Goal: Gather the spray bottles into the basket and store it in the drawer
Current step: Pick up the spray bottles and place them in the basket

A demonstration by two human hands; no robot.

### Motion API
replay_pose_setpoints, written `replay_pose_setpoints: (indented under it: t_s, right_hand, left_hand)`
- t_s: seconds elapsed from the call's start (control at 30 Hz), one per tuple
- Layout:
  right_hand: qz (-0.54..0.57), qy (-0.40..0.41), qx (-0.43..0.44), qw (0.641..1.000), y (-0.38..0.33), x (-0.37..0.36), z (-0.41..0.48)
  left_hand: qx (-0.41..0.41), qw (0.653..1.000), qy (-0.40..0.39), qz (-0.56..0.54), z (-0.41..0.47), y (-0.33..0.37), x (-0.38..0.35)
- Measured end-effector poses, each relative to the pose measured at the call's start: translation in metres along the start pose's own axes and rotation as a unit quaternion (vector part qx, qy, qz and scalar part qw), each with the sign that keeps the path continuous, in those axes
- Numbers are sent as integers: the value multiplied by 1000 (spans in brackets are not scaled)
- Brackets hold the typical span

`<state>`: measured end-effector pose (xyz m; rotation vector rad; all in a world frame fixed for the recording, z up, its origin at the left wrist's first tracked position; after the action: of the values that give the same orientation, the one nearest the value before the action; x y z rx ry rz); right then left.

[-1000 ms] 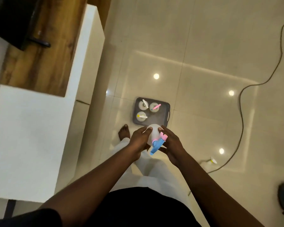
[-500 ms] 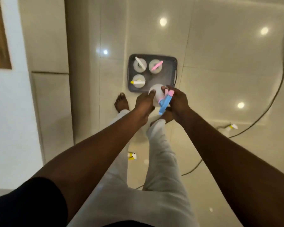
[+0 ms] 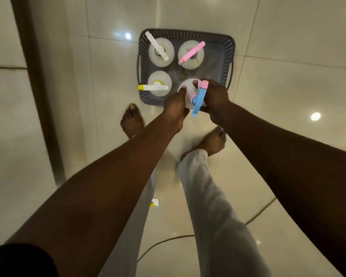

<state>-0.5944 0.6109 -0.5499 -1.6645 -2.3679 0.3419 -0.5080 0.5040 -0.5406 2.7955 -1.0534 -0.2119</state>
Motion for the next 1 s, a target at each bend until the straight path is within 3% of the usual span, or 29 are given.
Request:
replay_pose_setpoints:
  t_s: [0.57, 0.83, 1.0]
  right_hand:
    - [-27, -6, 15, 1000, 13, -10, 108]
    - [-32, -5, -13, 999, 13, -11, 112]
    - [-14, 64, -6, 998, 13, 13, 81]
  left_hand:
    - [-18, 1000, 18, -7, 136, -19, 4]
    - [10, 1000, 12, -5, 140, -19, 1]
    - [2, 999, 32, -34, 92, -11, 6]
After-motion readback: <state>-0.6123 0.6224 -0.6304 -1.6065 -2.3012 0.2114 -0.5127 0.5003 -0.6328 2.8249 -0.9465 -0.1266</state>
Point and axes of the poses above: each hand's wrist, its own z-axis towards the middle knuckle, its own x-axis out of the back of the hand, y = z × x, the point moved 10 cm from there along z, towards the middle knuckle, and after that the axes turned 3 degrees about -y, right-handed, at the moved point
